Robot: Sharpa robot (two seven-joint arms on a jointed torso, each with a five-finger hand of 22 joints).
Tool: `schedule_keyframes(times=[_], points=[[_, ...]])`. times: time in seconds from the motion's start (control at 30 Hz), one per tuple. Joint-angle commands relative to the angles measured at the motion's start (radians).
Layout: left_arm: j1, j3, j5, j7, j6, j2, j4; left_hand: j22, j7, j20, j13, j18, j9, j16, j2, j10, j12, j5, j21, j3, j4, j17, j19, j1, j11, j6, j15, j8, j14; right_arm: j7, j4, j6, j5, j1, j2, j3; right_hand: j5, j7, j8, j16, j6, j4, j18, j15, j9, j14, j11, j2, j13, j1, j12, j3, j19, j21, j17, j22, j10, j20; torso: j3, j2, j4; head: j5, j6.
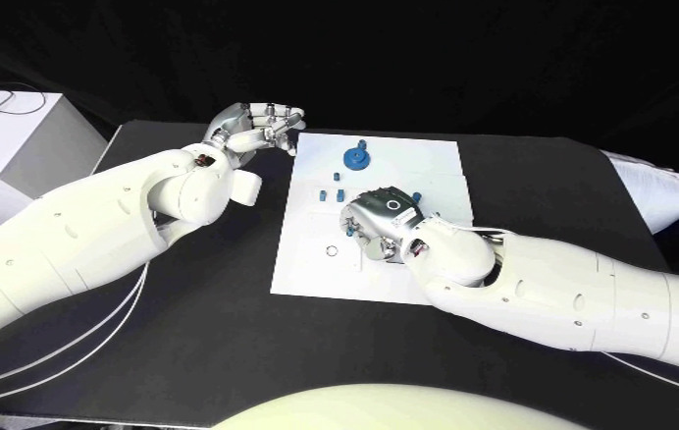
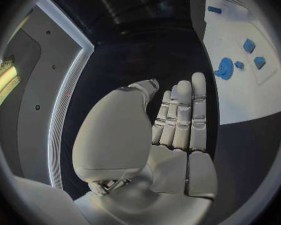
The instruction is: Assemble the parts on the task board
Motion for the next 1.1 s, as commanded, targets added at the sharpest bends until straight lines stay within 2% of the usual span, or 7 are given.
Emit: schedule_keyframes(times=[0.03, 0.43, 0.47, 0.5, 0.63, 0.87, 1.1], points=[[0.000, 0.001, 0.001, 0.000, 0.017, 0.000, 0.003, -0.002, 0.009, 0.006, 0.000, 0.014, -0.001, -0.007, -0.002, -0.006, 0.007, 0.004, -0.005, -0.004, 0.000, -0.001, -0.001, 0.009, -0.002, -0.010, 0.003, 0.000, -0.007, -0.003, -0.004, 0.036, -0.019, -0.005, 0.002, -0.005, 0.007, -0.001, 0.005, 0.002, 0.007, -0.002, -0.013, -0.004, 0.001, 0.046, -0.015, 0.008, 0.002, -0.004, 0.002, 0.006, -0.002, 0.005, -0.001, 0.001, 0.019, -0.002, -0.0004, 0.000, -0.0001, 0.000, -0.002], [0.000, 0.001, -0.001, -0.005, 0.020, -0.002, 0.003, -0.003, 0.010, 0.007, 0.000, 0.014, -0.001, -0.008, -0.002, -0.009, 0.009, 0.003, -0.007, -0.007, 0.001, -0.001, -0.001, 0.008, -0.001, -0.012, 0.004, 0.001, -0.008, 0.020, -0.003, 0.020, -0.003, -0.009, -0.001, -0.009, 0.011, 0.012, -0.007, -0.009, -0.019, -0.003, -0.010, 0.005, 0.005, 0.039, -0.003, -0.010, -0.006, -0.024, -0.003, -0.001, -0.013, -0.011, -0.023, -0.015, -0.016, 0.005, -0.0009, -0.002, -0.0022, 0.000, -0.002], [0.000, 0.001, -0.001, -0.005, 0.020, -0.002, 0.003, -0.003, 0.010, 0.007, 0.000, 0.014, -0.001, -0.008, -0.002, -0.009, 0.009, 0.003, -0.007, -0.007, 0.001, -0.001, -0.001, 0.008, -0.001, -0.012, 0.004, 0.001, -0.008, 0.020, -0.003, 0.016, -0.002, -0.009, -0.002, -0.009, 0.013, 0.015, -0.012, -0.010, -0.028, 0.000, -0.009, 0.009, 0.004, 0.038, 0.000, -0.016, -0.009, -0.031, -0.004, -0.005, -0.015, -0.015, -0.027, -0.020, -0.027, 0.007, -0.0007, -0.002, -0.0023, 0.000, -0.001], [0.000, 0.001, -0.001, -0.006, 0.020, -0.003, 0.003, -0.003, 0.010, 0.007, 0.000, 0.014, -0.001, -0.008, -0.002, -0.009, 0.009, 0.003, -0.007, -0.007, 0.001, -0.001, -0.001, 0.008, -0.001, -0.012, 0.004, 0.001, -0.008, 0.019, -0.002, 0.009, -0.002, -0.009, -0.003, -0.009, 0.010, 0.016, -0.036, -0.026, -0.066, 0.007, -0.003, 0.017, -0.003, 0.030, 0.010, -0.045, -0.025, -0.052, -0.004, -0.022, -0.029, -0.045, -0.054, -0.054, -0.085, 0.014, -0.0003, -0.002, -0.0019, 0.000, -0.001], [0.000, 0.001, -0.001, -0.007, 0.021, -0.003, 0.003, -0.003, 0.010, 0.007, 0.000, 0.014, -0.001, -0.008, -0.002, -0.009, 0.009, 0.003, -0.008, -0.008, 0.002, -0.001, -0.001, 0.007, -0.001, -0.012, 0.004, 0.002, -0.009, 0.014, -0.002, -0.005, -0.001, -0.009, -0.008, -0.009, -0.009, 0.021, -0.071, -0.057, -0.119, 0.003, 0.014, 0.027, -0.012, 0.015, 0.022, -0.070, -0.045, -0.046, -0.003, -0.039, -0.057, -0.118, -0.108, -0.134, -0.173, 0.024, 0.0002, -0.002, -0.0011, -0.002, 0.001], [0.000, 0.001, -0.001, -0.009, 0.022, -0.003, 0.002, -0.003, 0.010, 0.007, 0.000, 0.014, -0.001, -0.008, -0.002, -0.009, 0.009, 0.003, -0.008, -0.008, 0.002, -0.001, -0.001, 0.007, -0.001, -0.012, 0.004, 0.002, -0.009, -0.003, -0.012, -0.007, -0.003, -0.009, -0.012, -0.010, -0.007, 0.029, -0.107, -0.072, -0.163, -0.010, 0.023, 0.034, -0.027, 0.010, 0.032, -0.071, -0.044, -0.013, 0.003, -0.096, -0.070, -0.168, -0.139, -0.184, -0.248, 0.033, -0.0005, -0.002, 0.0002, -0.004, 0.004], [0.000, 0.001, -0.001, -0.010, 0.022, -0.003, 0.001, -0.004, 0.010, 0.008, 0.000, 0.014, -0.001, -0.008, -0.002, -0.010, 0.010, 0.002, -0.009, -0.009, 0.002, -0.001, -0.001, 0.007, -0.001, -0.013, 0.004, 0.002, -0.009, -0.010, -0.012, -0.023, -0.004, -0.009, -0.017, -0.009, -0.016, 0.033, -0.113, -0.075, -0.163, -0.003, 0.023, 0.035, -0.031, 0.009, 0.033, -0.066, -0.043, -0.011, 0.007, -0.123, -0.069, -0.174, -0.149, -0.187, -0.255, 0.034, 0.0004, -0.001, -0.0003, -0.005, 0.005]])
